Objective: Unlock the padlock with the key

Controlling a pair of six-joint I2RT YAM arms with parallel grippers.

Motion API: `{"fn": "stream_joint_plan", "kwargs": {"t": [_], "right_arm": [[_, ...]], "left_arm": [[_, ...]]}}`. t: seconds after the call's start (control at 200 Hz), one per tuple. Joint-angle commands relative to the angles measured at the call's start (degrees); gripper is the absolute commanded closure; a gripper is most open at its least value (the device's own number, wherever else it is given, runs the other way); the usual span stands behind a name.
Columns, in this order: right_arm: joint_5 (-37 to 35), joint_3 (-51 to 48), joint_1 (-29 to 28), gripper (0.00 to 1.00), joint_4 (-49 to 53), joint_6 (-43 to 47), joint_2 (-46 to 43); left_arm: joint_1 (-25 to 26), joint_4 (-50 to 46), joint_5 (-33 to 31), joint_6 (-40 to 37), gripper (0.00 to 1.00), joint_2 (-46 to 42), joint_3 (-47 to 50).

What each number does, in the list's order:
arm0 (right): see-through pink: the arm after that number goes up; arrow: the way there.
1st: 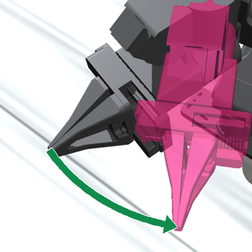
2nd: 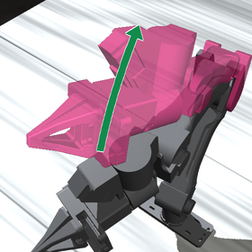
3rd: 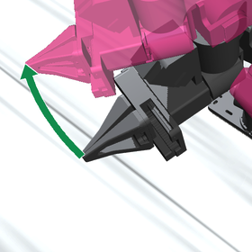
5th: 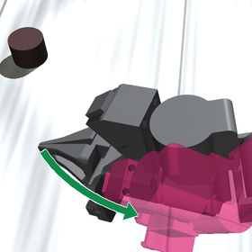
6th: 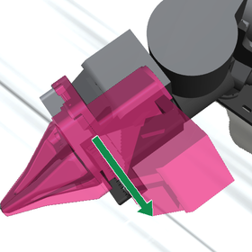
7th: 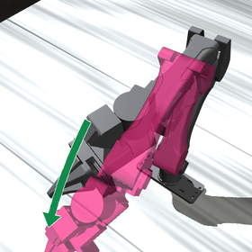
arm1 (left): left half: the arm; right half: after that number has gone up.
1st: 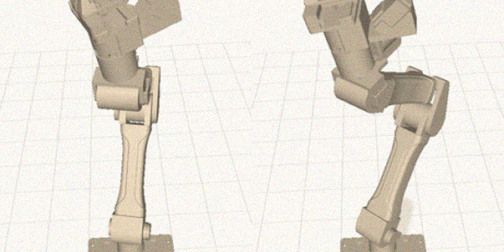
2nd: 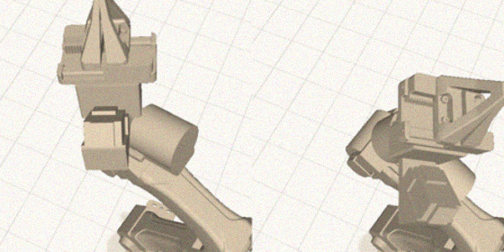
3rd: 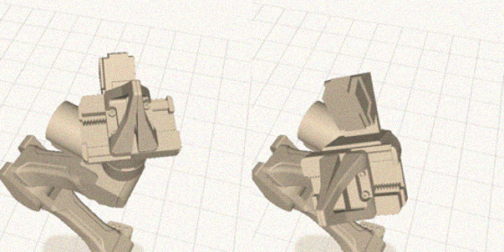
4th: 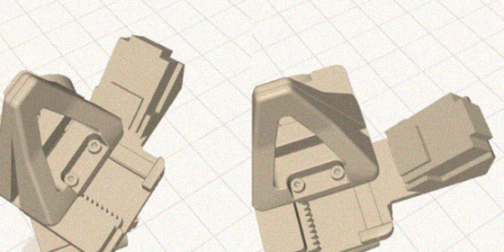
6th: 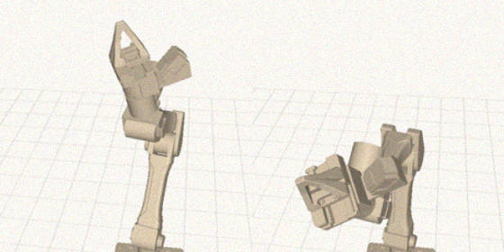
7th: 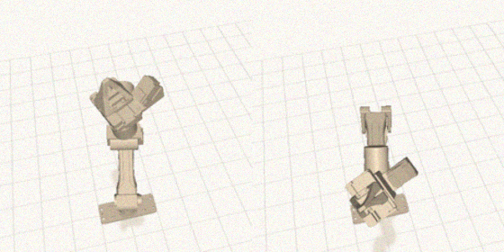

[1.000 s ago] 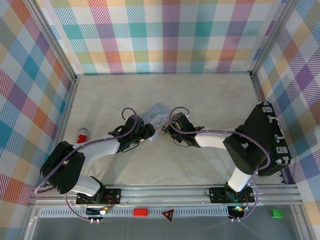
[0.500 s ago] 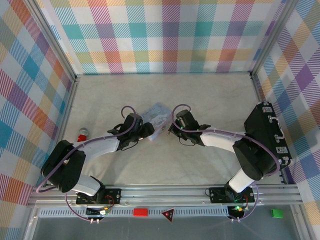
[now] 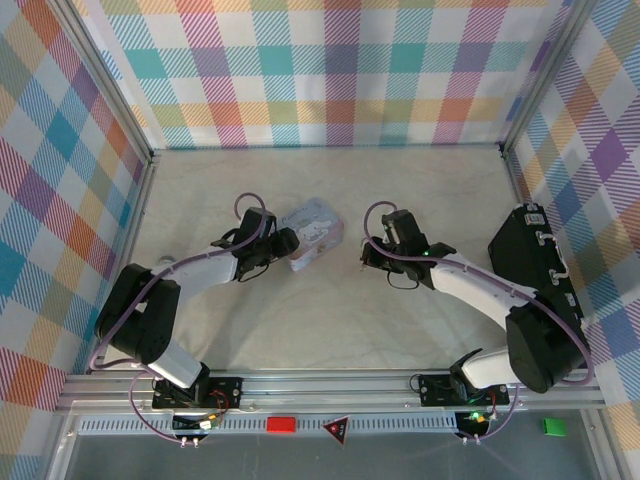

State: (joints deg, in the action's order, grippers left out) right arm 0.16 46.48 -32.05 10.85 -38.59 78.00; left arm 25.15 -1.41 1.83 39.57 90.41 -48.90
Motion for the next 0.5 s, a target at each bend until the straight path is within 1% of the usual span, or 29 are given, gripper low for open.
{"fn": "stream_joint_plan", "kwargs": {"t": [0.0, 0.11, 0.225, 0.265, 0.355, 0.495], "right_arm": [[3.66, -1.52, 1.7, 1.0, 3.52, 6.93, -2.71], [9.22, -1.58, 5.01, 1.0, 5.47, 9.1, -3.49], [11.08, -1.86, 6.94, 1.0, 7.4, 11.74, -4.78], [11.09, -1.84, 7.37, 1.0, 8.48, 12.56, -5.34], [10.66, -1.7, 8.07, 1.0, 11.07, 14.13, -6.8], [9.0, -1.39, 8.14, 1.0, 14.87, 17.06, -8.22]], "left_arm": [[-2.88, -7.76, -2.12, -3.15, 0.33, 4.55, -1.45], [-5.21, -10.75, -1.96, -4.4, 0.3, 6.7, -5.58], [-6.95, -14.0, -0.32, -6.09, 0.3, 5.41, -9.38], [-6.87, -17.2, -0.97, -6.76, 0.28, 2.97, -9.73], [-6.89, -18.59, -2.48, -7.81, 0.22, -4.6, -7.72], [-6.95, -19.5, -6.05, -11.34, 0.2, -17.96, -1.46]]}}
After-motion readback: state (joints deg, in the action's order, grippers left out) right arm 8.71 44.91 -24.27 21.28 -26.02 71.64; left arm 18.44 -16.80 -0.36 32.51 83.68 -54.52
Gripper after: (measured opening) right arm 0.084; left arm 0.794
